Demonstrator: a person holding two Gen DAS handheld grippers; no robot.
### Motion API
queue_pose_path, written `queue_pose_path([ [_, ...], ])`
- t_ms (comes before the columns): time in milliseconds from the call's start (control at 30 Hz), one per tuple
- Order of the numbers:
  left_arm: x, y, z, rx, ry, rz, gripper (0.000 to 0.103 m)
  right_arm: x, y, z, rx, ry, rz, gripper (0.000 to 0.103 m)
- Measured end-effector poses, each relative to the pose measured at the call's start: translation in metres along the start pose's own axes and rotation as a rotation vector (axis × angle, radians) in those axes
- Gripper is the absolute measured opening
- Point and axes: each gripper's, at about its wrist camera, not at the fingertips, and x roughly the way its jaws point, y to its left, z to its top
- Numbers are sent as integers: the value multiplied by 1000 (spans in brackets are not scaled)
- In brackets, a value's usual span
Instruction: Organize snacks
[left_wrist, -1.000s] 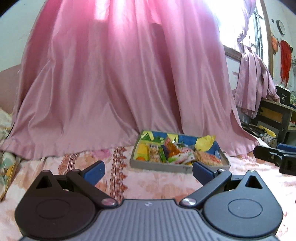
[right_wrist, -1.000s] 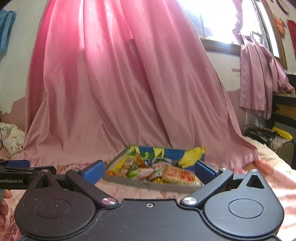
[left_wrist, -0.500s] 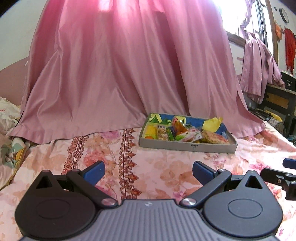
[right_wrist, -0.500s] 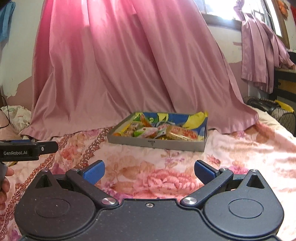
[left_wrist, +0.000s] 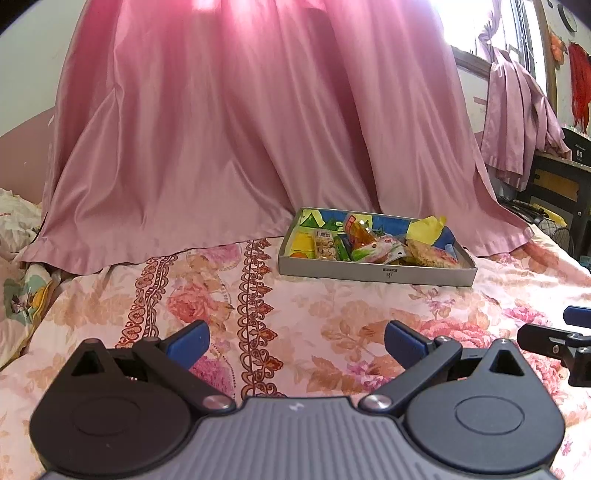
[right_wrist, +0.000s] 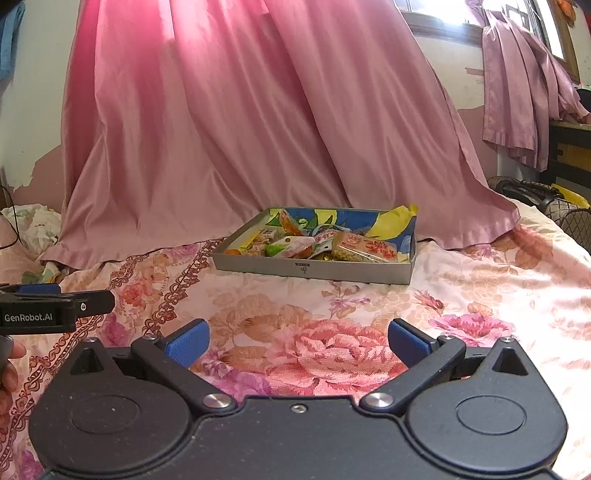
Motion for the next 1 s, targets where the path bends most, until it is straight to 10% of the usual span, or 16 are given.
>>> queue_pose_path([
  [1000, 1, -4, -1, -2, 16, -1, 103, 0, -1, 0, 2, -1, 2, 102],
])
